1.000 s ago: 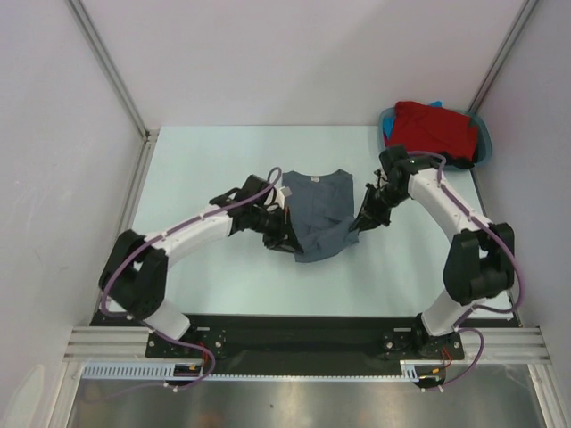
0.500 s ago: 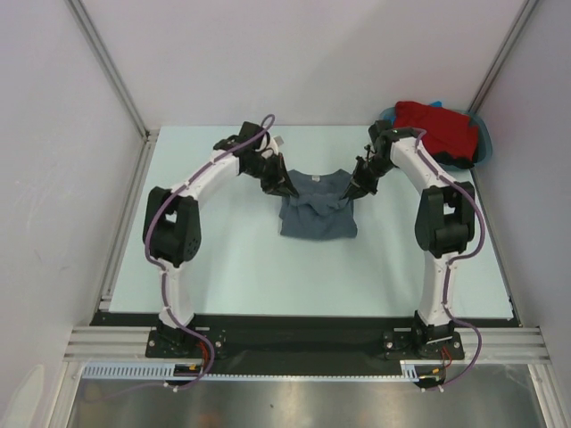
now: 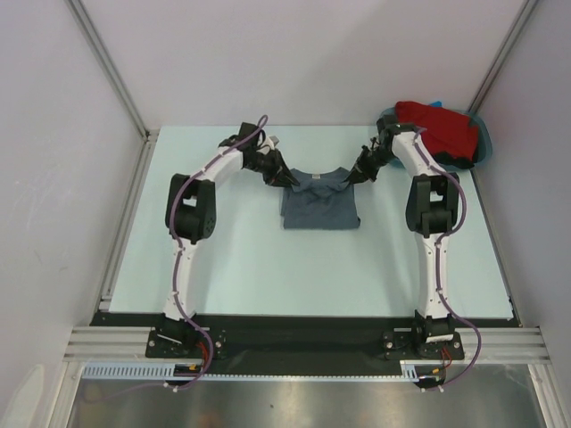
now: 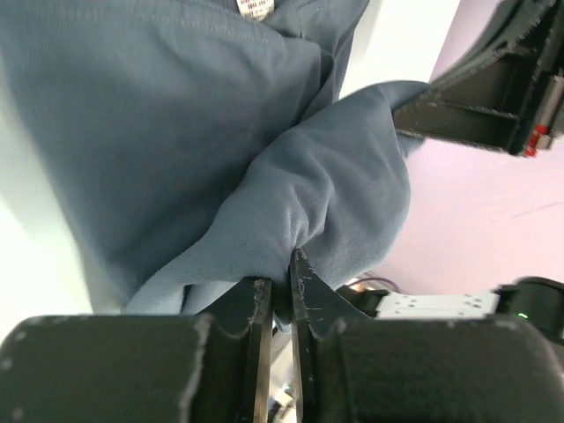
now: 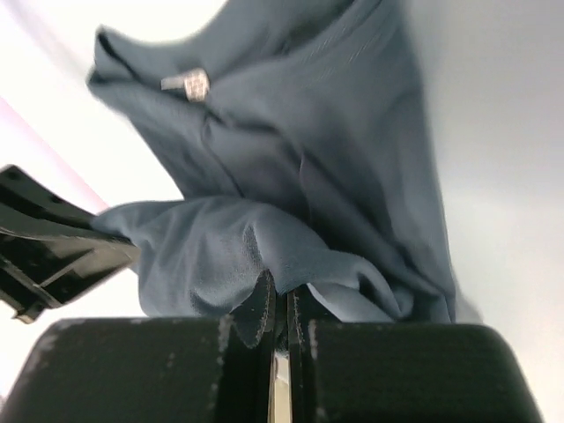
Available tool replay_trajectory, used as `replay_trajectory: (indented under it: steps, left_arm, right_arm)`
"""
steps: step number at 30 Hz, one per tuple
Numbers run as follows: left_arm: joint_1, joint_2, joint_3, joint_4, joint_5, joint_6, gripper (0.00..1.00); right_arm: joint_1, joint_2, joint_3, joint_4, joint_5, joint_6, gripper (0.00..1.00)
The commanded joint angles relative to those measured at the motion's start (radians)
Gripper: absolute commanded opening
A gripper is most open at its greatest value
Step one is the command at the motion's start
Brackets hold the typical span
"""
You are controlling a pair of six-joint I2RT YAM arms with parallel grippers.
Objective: Fold and stack the t-shirts
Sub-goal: Fold the tshirt
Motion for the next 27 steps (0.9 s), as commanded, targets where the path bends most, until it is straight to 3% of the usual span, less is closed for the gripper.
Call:
replay_trajectory:
  steps: [1,3,4,6,7,9,12,14,17,18,19,24,27]
  left_arm:
    - [0.01,0.033,0.06,0.096,0.1,-0.1,0.15]
    - [0.017,0.05,0.061,0.131,0.111,-0.118,0.16]
    - [0.021,0.053,0.061,0.143,0.112,-0.134,0.15]
    - [0.03,0.058,0.06,0.177,0.108,-0.149,0.15]
    - [0.033,0.061,0.06,0.191,0.108,-0.161,0.15]
    - [0.047,0.061,0.055,0.241,0.103,-0.18,0.2]
    - [0.072,0.052,0.054,0.311,0.074,-0.197,0.23]
    - [0.092,0.043,0.055,0.335,0.04,-0.197,0.41]
    - [0.118,0.02,0.057,0.366,-0.027,-0.163,0.46]
    - [0.124,0.012,0.058,0.371,-0.048,-0.146,0.94]
    - [0.13,0.004,0.058,0.366,-0.07,-0.107,1.0]
    - [0.146,-0.051,0.118,0.242,-0.184,0.022,1.0]
    - [0.141,-0.092,0.106,0.187,-0.19,0.055,1.0]
  right_arm:
    - [-0.016,0.034,0.091,0.052,-0.052,0.037,0.0]
    - [-0.019,0.057,0.106,0.072,-0.064,0.043,0.05]
    - [-0.022,0.061,0.103,0.081,-0.062,0.053,0.18]
    - [-0.025,0.07,0.095,0.127,-0.069,0.063,0.27]
    - [-0.028,0.071,0.088,0.142,-0.067,0.07,0.38]
    - [-0.031,0.074,0.088,0.19,-0.061,0.07,0.51]
    - [-0.045,0.053,0.083,0.251,-0.004,0.057,0.61]
    - [-0.062,0.042,0.086,0.286,0.029,0.044,0.64]
    - [-0.075,-0.001,0.089,0.331,0.077,0.006,0.66]
    - [-0.077,-0.016,0.088,0.345,0.106,-0.015,0.67]
    - [-0.076,-0.05,0.085,0.359,0.124,-0.032,0.69]
    - [-0.072,-0.14,0.068,0.4,0.187,-0.106,0.7]
    - [-0.069,-0.174,0.08,0.383,0.11,-0.12,0.71]
